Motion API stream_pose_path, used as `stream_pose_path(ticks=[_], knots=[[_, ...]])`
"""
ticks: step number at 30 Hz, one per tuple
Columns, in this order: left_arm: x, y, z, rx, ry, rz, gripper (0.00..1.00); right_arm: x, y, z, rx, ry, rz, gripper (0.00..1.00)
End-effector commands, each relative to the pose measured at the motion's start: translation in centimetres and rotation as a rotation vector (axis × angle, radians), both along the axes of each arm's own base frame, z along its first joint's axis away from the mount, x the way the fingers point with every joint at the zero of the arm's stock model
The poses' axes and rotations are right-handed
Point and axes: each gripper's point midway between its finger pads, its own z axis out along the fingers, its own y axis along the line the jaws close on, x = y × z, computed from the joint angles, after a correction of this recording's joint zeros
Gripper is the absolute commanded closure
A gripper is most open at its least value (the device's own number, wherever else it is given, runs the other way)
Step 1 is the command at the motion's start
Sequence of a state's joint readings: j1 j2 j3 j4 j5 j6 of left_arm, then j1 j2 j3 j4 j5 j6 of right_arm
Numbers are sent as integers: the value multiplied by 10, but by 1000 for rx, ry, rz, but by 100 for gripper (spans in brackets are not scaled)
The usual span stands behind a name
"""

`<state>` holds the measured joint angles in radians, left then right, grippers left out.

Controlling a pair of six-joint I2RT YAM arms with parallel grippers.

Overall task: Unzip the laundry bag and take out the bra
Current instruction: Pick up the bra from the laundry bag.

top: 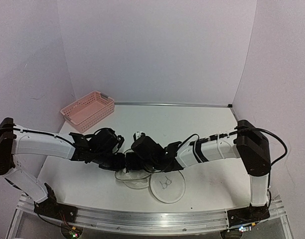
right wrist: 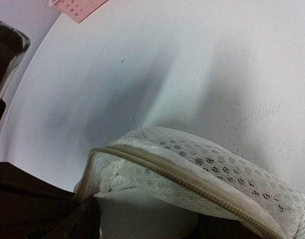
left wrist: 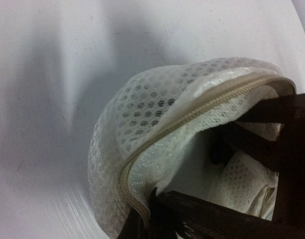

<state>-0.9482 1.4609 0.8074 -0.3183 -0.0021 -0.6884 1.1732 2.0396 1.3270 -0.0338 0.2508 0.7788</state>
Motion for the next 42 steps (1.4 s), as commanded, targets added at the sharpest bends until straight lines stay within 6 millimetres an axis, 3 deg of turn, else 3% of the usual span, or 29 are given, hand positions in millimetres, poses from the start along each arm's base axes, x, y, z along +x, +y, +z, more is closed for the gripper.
stream_pose_path(ticks=[1,7,14,18,25,36,42], knots=[[-10,-26,5,-98,22,-98,100,11,8,19,69,-31,-27,31],[-13,-32,2,-107,32,-123,100,13,6,12,65,-20,-33,32],[-15,-32,2,-111,32,-122,100,17,0,-6,57,3,-54,49],[-16,-31,2,-112,34,-118,100,17,-2,-9,59,4,-54,63],[-12,-28,21,-145,-10,-94,100,16,-8,-1,77,-10,-55,99],[2,-9,76,-234,-161,20,100,9,-29,28,136,-58,-51,100],[4,-3,78,-228,-173,45,100,2,-39,46,190,-82,-35,100]])
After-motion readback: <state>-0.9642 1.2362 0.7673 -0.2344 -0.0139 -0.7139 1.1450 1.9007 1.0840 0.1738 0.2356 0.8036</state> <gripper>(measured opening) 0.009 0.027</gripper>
